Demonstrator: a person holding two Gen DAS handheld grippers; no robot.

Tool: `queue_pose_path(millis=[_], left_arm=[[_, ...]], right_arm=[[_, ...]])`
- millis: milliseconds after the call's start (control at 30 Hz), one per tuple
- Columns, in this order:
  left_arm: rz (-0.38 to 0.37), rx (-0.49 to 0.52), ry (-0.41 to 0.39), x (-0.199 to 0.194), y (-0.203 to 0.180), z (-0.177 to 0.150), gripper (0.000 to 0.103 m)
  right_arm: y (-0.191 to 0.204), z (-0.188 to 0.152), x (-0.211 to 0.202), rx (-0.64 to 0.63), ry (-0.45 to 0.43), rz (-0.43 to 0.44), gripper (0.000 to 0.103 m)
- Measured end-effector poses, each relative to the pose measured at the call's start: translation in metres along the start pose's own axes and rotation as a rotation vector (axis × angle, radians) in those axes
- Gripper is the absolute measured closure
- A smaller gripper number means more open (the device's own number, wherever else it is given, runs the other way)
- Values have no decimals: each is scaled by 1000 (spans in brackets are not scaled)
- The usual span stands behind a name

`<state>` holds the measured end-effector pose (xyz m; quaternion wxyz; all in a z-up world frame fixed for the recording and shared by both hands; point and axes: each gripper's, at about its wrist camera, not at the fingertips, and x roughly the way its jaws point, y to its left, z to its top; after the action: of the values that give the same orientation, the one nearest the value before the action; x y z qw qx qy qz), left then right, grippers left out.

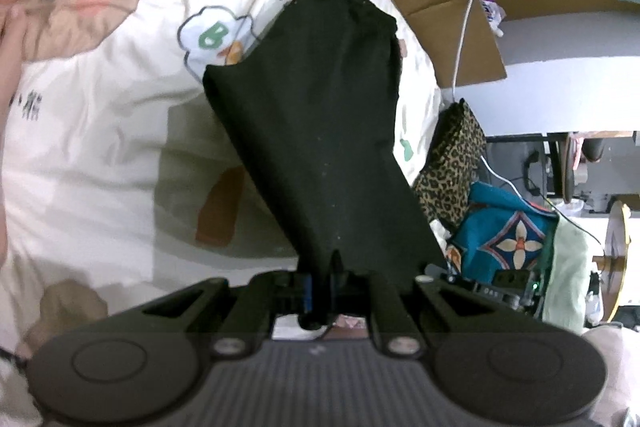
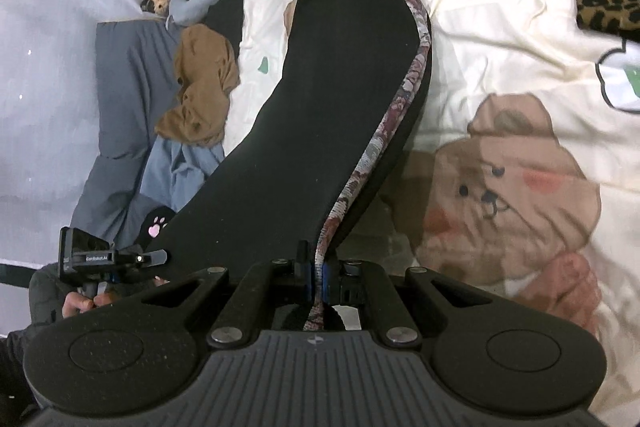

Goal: Fold clothes

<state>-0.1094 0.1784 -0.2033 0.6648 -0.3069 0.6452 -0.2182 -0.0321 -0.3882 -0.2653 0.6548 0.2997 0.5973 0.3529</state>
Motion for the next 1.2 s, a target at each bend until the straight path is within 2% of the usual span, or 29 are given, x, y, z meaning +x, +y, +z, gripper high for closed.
queue_pose_path(millis=[233, 433, 600, 900, 1200], left_arm=[[-7, -17, 34, -4, -2, -11, 95], [-16, -18, 26, 4, -7, 4, 95], [-24, 1, 11, 4, -20, 24, 95], [-4, 19, -32, 13, -35, 72, 95], [23, 12, -71, 31, -31, 109, 95]], right_arm=[[-2, -15, -18, 13, -13, 18, 100], [-6, -12, -17, 42, -47, 45, 100], [-6, -5, -11, 53, -71, 70, 100], [-16, 23, -4, 118, -166, 112, 100], [-25, 56, 10, 156, -246, 91, 100]])
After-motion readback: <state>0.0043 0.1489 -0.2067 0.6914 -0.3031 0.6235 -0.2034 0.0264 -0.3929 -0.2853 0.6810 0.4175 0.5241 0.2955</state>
